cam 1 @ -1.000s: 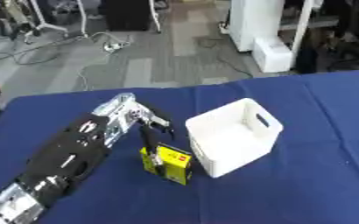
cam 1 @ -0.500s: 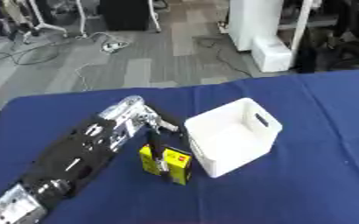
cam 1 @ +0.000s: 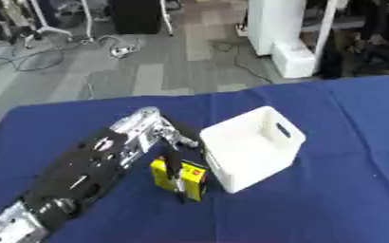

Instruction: Pick up objects on the table and place them in the box.

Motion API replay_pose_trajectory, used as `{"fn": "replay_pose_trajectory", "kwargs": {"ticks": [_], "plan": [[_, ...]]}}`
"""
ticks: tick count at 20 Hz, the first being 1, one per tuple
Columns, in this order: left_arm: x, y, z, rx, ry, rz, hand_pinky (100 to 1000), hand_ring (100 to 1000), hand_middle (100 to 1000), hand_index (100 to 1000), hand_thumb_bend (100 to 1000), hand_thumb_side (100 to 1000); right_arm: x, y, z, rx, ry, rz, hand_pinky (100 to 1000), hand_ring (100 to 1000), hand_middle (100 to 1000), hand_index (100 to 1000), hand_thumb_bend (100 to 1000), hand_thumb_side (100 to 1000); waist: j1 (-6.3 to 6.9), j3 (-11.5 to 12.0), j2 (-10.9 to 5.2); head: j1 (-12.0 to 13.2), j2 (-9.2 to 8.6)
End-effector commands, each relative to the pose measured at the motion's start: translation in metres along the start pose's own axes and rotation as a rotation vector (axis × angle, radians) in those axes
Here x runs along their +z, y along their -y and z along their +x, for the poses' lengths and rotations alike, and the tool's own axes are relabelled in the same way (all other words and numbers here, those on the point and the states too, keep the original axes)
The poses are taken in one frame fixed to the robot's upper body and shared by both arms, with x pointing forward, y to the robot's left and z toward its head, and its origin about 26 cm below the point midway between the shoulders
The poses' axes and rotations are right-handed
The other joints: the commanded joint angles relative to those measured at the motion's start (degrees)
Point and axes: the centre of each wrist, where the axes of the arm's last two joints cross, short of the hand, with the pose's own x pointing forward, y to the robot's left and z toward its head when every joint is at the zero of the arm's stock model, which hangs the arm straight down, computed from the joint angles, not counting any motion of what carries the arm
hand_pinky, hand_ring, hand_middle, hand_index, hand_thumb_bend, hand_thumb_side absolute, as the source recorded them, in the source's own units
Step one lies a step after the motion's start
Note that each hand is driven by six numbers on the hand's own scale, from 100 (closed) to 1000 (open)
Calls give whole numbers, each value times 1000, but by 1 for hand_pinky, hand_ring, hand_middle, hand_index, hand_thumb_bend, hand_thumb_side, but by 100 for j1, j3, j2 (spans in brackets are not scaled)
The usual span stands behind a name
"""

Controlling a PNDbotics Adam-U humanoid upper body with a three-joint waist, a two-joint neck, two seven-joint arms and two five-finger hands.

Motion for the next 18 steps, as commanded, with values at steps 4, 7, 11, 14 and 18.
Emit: {"fn": "replay_pose_trajectory", "kwargs": {"ticks": [4, 7, 11, 14, 18], "plan": [[7, 0, -7, -11, -21, -10, 1000, 944, 940, 899, 894, 535, -9, -2, 5, 10, 11, 38, 100, 218, 155, 320, 100, 1000, -20, -8, -36, -51, -65], [6, 4, -9, -3, -34, -18, 978, 932, 932, 900, 879, 512, -9, -2, 6, 10, 11, 37, 100, 218, 154, 319, 100, 1000, -20, -5, -35, -59, -69], [6, 7, -9, 3, -44, -21, 950, 920, 925, 897, 844, 491, -9, -2, 6, 11, 12, 38, 100, 218, 154, 319, 100, 1000, -23, -2, -33, -69, -66], [6, 9, -9, 5, -48, -22, 926, 912, 925, 897, 836, 470, -9, -2, 6, 12, 12, 38, 100, 218, 154, 319, 100, 1000, -24, 1, -31, -73, -64], [5, 13, -10, 16, -55, -29, 913, 908, 927, 902, 814, 461, -9, -2, 6, 13, 12, 39, 100, 218, 154, 319, 100, 1000, -25, 3, -28, -76, -58]]}}
